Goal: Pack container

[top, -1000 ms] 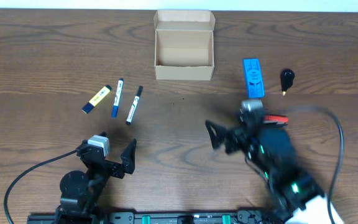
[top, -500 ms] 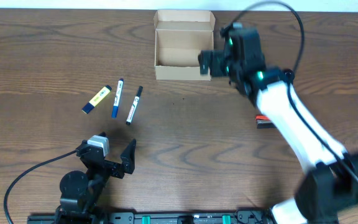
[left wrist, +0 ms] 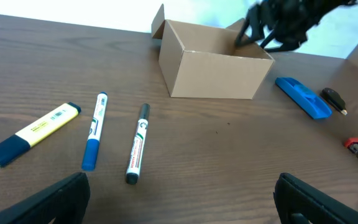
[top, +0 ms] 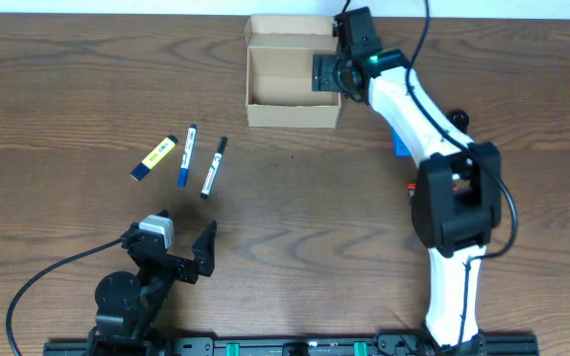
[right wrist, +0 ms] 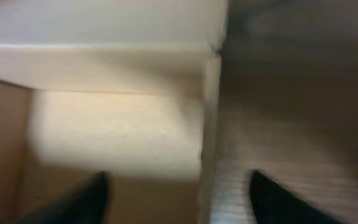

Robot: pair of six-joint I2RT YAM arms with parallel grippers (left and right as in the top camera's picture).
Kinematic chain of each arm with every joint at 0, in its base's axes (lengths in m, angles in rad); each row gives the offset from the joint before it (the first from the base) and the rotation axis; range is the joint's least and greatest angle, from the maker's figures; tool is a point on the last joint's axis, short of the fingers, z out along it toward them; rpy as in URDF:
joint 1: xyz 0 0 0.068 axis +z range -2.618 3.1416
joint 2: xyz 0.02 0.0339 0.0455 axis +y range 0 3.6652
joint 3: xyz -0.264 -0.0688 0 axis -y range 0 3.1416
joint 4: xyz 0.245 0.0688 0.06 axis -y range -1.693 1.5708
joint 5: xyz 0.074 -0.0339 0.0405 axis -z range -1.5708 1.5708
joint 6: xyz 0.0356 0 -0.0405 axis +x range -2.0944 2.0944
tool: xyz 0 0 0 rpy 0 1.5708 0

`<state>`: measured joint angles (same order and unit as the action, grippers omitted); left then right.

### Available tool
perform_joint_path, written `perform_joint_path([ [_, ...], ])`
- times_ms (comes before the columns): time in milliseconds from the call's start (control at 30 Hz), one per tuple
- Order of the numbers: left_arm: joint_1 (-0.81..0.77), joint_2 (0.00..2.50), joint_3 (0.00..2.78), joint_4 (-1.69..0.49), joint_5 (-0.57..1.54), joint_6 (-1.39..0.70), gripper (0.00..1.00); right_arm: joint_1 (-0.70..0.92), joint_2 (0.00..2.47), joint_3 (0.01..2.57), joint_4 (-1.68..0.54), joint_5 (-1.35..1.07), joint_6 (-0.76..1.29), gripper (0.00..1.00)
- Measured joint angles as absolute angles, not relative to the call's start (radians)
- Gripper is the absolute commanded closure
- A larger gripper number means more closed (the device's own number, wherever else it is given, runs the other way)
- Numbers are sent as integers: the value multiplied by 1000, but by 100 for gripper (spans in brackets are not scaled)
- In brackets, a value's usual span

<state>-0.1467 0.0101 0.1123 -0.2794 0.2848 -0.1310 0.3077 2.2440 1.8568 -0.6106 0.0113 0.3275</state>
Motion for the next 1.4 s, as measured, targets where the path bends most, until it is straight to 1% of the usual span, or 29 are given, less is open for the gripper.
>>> perform_joint_path([
  [33, -147, 10, 112, -279, 285, -131, 5, 308, 2255, 1857, -619, 17, 330, 96],
  [67, -147, 10, 112, -279, 285, -131, 5, 308, 2264, 1857, -628, 20, 332, 99],
  [333, -147, 10, 112, -279, 285, -131, 5, 306, 2238, 1879, -784, 57, 337, 99],
  [433, -147, 10, 112, -279, 285, -131, 5, 306, 2176, 1879, -880, 69, 332, 99],
  [567, -147, 10, 112, -279, 285, -131, 4, 306, 2022, 1888, -1056, 88, 327, 99],
  [733, -147, 10, 112, -279, 285, -131, 5, 306, 1898, 1892, -1188, 95, 325, 99],
  [867, -147, 10, 112, -279, 285, -131, 5, 315, 1847, 1788, -1173, 99, 326, 99],
  [1167, -147, 10, 112, -279, 285, -131, 5, 439, 1761, 1371, -924, 154, 424, 99],
  [1400, -147, 10, 112, -279, 285, -131, 5, 442, 1739, 1269, -836, 208, 487, 99],
])
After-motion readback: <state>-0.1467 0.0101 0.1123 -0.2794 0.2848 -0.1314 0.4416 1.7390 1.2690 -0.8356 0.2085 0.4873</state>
